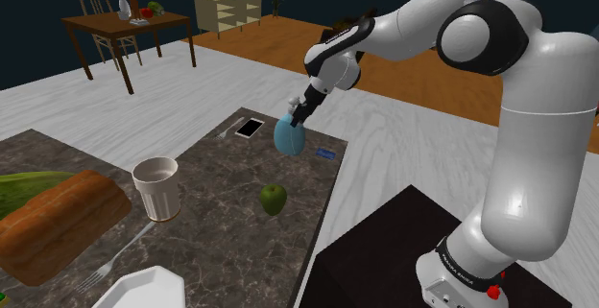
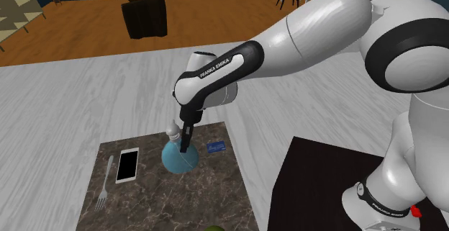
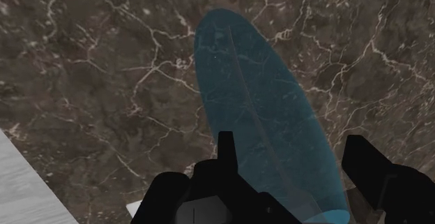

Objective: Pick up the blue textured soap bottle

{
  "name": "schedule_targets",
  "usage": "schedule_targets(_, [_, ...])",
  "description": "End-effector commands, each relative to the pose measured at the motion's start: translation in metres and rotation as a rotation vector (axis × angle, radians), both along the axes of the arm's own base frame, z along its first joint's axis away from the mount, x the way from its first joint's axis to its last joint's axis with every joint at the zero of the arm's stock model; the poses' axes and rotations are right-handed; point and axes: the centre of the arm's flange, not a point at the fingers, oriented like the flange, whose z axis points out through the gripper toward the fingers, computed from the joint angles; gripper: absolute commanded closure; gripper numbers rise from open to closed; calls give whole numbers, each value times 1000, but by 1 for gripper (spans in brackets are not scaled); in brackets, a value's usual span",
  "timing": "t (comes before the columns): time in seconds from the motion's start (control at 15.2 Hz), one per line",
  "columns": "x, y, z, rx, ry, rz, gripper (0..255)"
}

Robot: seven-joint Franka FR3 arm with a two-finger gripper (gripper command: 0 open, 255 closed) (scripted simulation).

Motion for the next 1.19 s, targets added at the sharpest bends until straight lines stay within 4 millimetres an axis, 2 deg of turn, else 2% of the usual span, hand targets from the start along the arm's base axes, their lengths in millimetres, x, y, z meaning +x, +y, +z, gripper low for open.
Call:
schedule_targets(0.0, [-1, 0, -1, 0, 2, 1, 255])
schedule_targets(0.99, [-1, 0, 78, 0, 2, 1, 255])
schedule_targets(1.12, [-1, 0, 79, 0, 2, 1, 255])
